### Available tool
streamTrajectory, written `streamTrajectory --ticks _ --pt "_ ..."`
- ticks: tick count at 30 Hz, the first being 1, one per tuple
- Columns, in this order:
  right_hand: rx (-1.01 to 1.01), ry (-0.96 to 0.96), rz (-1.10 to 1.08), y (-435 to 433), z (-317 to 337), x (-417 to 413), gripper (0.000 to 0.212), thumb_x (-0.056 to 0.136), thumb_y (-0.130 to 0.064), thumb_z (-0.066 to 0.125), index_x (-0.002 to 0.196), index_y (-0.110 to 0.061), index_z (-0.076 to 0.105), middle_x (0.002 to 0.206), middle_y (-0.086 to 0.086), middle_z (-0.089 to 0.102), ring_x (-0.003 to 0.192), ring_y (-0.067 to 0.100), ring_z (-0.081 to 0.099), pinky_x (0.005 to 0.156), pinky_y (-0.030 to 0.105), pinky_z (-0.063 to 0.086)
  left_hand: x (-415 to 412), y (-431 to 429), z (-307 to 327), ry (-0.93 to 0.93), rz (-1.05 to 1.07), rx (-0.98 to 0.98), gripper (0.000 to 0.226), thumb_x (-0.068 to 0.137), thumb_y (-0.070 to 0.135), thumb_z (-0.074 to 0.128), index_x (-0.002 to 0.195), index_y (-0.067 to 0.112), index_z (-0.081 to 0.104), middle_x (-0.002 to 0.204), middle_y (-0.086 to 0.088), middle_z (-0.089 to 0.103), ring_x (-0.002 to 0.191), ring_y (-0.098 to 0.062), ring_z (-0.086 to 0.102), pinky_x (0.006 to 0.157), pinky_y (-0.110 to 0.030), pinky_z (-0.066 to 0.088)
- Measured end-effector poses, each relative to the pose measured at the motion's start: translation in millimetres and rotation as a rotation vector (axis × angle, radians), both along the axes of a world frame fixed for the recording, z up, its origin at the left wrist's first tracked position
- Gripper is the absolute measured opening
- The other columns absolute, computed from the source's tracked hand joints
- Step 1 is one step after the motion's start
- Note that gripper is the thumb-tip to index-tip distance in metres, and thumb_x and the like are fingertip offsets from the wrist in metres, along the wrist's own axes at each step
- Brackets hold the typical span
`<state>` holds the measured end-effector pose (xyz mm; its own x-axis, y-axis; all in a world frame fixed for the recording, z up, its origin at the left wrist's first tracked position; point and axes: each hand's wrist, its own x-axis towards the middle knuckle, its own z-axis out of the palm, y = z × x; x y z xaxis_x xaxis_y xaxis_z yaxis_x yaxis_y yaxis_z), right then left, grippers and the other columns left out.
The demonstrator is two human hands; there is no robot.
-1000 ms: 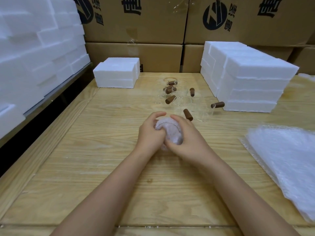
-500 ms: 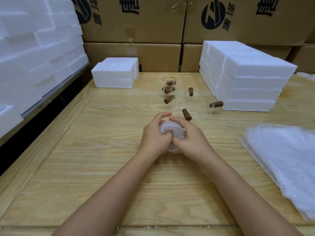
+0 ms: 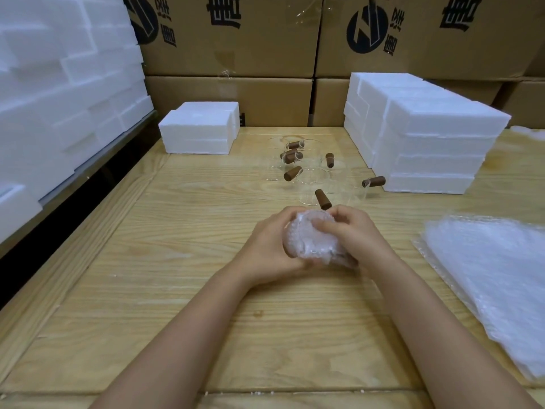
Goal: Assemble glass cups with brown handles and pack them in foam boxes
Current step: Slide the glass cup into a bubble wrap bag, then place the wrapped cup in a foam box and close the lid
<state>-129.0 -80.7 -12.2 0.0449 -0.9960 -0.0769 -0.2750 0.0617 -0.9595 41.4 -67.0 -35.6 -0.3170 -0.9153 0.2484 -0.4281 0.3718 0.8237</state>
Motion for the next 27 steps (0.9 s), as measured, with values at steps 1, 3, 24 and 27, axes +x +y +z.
streamTrajectory --ticks 1,3,24,27 --pt "0.033 -0.067 0.034 -0.7 1.5 -2.5 0.015 0.082 -0.03 0.07 0.083 -0.015 0.07 0.083 0.005 0.071 0.078 0.024 0.067 0.068 0.033 0.052 0.3 -0.6 -1.0 -0.008 0.038 0.02 0.067 0.056 0.053 0.078 0.116 0.047 0.05 0.113 0.018 0.062 0.107 -0.004 0.059 0.091 -0.037 0.052" --pt "0.082 -0.177 0.058 -2.8 5.3 -8.6 0.027 0.085 -0.042 0.064 0.088 -0.016 0.073 0.087 0.004 0.074 0.082 0.024 0.069 0.072 0.033 0.054 0.5 -1.7 -3.5 -0.008 0.114 0.081 0.073 0.053 0.063 0.074 0.117 0.039 0.051 0.111 0.014 0.063 0.104 -0.006 0.061 0.09 -0.037 0.052" --pt "-0.568 -0.171 -0.757 -10.8 44.0 -58.6 0.009 0.086 -0.021 0.055 0.087 -0.023 0.064 0.082 -0.014 0.063 0.074 -0.001 0.056 0.067 0.013 0.041 2.7 -29.3 32.8 0.323 0.361 -0.121 0.025 0.089 0.056 0.044 0.086 0.036 0.059 0.089 0.012 0.069 0.087 -0.007 0.065 0.077 -0.023 0.047" --pt "-0.548 -0.378 -1.01 -41.1 67.6 -89.6 0.006 0.087 -0.018 0.046 0.088 -0.023 0.05 0.087 -0.011 0.055 0.071 0.001 0.049 0.057 0.005 0.036 -23.4 -55.3 60.2 0.361 0.283 -0.041 0.021 0.1 0.038 0.042 0.09 0.032 0.059 0.092 0.01 0.069 0.086 -0.008 0.066 0.079 -0.025 0.046"
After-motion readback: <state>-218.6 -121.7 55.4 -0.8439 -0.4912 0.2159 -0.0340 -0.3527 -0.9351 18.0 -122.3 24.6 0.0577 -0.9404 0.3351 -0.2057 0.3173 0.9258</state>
